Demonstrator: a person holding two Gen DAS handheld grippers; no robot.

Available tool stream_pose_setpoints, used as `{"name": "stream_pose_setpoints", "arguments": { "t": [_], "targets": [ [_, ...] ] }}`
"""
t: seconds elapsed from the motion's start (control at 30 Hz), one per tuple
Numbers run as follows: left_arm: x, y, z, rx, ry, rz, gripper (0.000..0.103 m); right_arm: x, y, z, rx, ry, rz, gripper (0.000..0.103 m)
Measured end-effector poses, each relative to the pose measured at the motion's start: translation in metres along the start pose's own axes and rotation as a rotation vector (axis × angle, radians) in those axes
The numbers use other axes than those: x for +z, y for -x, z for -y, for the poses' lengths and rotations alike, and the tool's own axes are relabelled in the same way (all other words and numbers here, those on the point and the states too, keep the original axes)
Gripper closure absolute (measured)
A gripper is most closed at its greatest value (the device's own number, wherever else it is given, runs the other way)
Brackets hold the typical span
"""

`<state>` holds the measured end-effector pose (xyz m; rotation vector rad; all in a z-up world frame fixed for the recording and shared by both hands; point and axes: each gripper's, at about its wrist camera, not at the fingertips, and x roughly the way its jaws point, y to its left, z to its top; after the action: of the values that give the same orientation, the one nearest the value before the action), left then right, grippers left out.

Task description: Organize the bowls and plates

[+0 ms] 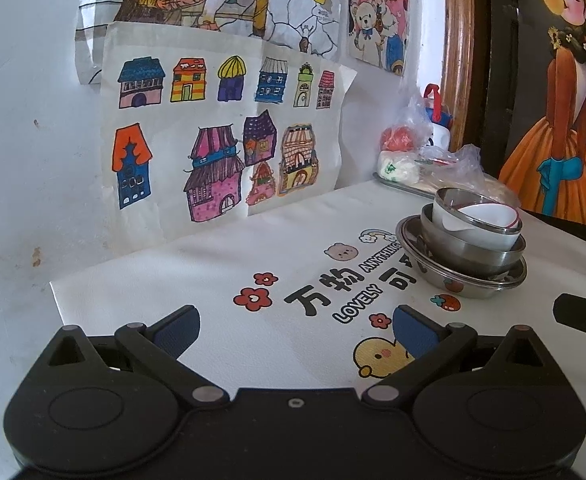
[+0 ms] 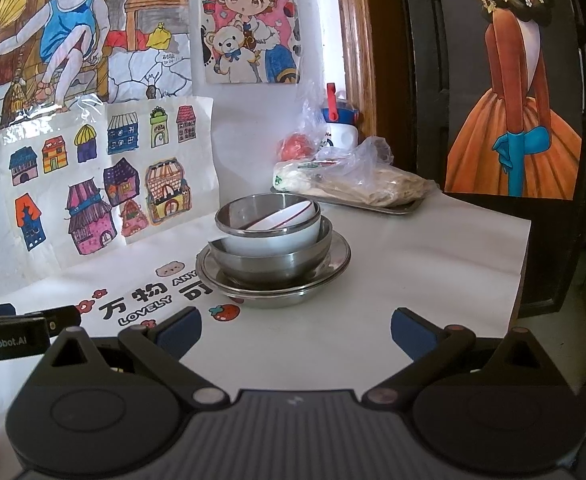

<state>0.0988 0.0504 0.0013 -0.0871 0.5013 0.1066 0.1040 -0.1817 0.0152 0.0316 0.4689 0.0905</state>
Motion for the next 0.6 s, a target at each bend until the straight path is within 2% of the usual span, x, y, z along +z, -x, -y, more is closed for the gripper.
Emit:
{"name": "stream_pose_setpoints", "arguments": {
  "t": [0.6],
  "targets": [
    [-0.0008, -0.0031, 0.0015, -0.010, -0.015, 0.002, 0.001, -0.0009, -0.0042, -0.0040, 0.004, -0.004, -0.008, 0.000]
  ]
}}
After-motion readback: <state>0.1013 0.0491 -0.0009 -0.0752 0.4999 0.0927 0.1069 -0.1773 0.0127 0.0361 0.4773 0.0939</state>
